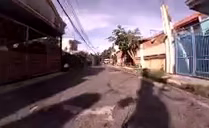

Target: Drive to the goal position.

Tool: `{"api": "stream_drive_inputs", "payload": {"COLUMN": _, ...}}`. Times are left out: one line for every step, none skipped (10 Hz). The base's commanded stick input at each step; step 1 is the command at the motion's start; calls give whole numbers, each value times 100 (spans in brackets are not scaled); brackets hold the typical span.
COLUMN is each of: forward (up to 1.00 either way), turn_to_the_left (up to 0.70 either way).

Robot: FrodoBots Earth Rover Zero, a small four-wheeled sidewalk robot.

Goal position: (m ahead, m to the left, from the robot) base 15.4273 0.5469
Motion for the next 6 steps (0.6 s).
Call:
{"api": "stream_drive_inputs", "payload": {"forward": 100, "turn_to_the_left": 0}}
{"api": "stream_drive_inputs", "payload": {"forward": 100, "turn_to_the_left": 0}}
{"api": "stream_drive_inputs", "payload": {"forward": 100, "turn_to_the_left": 0}}
{"api": "stream_drive_inputs", "payload": {"forward": 100, "turn_to_the_left": 0}}
{"api": "stream_drive_inputs", "payload": {"forward": 100, "turn_to_the_left": 0}}
{"api": "stream_drive_inputs", "payload": {"forward": 100, "turn_to_the_left": 0}}
